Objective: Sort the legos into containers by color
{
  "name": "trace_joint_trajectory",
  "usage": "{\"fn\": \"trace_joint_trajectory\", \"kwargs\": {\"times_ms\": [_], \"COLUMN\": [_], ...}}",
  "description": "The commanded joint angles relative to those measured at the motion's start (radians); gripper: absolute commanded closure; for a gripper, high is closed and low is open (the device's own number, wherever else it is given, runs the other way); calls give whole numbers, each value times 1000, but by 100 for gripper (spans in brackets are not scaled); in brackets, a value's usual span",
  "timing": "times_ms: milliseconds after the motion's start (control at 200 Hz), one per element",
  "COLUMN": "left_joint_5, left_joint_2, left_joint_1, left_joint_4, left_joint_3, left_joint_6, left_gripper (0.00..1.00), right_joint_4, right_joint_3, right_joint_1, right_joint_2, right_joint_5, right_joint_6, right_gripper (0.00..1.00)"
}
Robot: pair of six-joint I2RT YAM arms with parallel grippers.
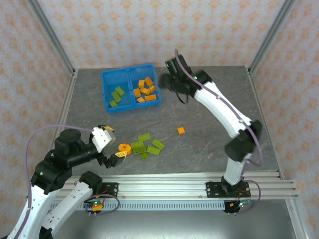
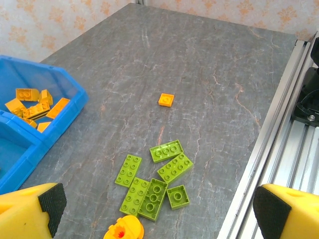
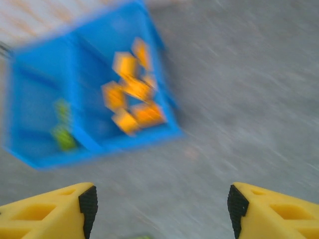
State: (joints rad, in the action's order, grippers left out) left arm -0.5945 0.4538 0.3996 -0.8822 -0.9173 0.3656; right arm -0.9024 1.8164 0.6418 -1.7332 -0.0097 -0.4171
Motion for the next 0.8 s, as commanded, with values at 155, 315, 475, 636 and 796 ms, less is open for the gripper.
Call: {"fn": "trace_joint_trajectory", "kwargs": {"times_ms": [155,315,475,636,796], "left_joint_5": [-60,-97,-114,-95,-98], "left_joint_2": [38,76,62,7,-40], "left_joint_1": [-3,-2,-3,-2,-2], "left_joint_4": [60,-31,-144,-150,-103], "left_joint_3": [34,11,-1,27,60], "left_joint_6": [12,88,155,117,90], "left_gripper": [0,0,0,0,0], "right_joint_4": [-115,-96,-73,-28,20], "right_joint_3": [-428,-440,-405,-426,-441], "right_joint_1": [-7,-8,-14,-49,-78], "right_joint_2": [43,-86,-184,-229,-243], "right_joint_5": [-97,-88,-92,-117,-175], "right_joint_6": [150,175,226,232,250], "right_gripper": [22,23,30,38,43]}}
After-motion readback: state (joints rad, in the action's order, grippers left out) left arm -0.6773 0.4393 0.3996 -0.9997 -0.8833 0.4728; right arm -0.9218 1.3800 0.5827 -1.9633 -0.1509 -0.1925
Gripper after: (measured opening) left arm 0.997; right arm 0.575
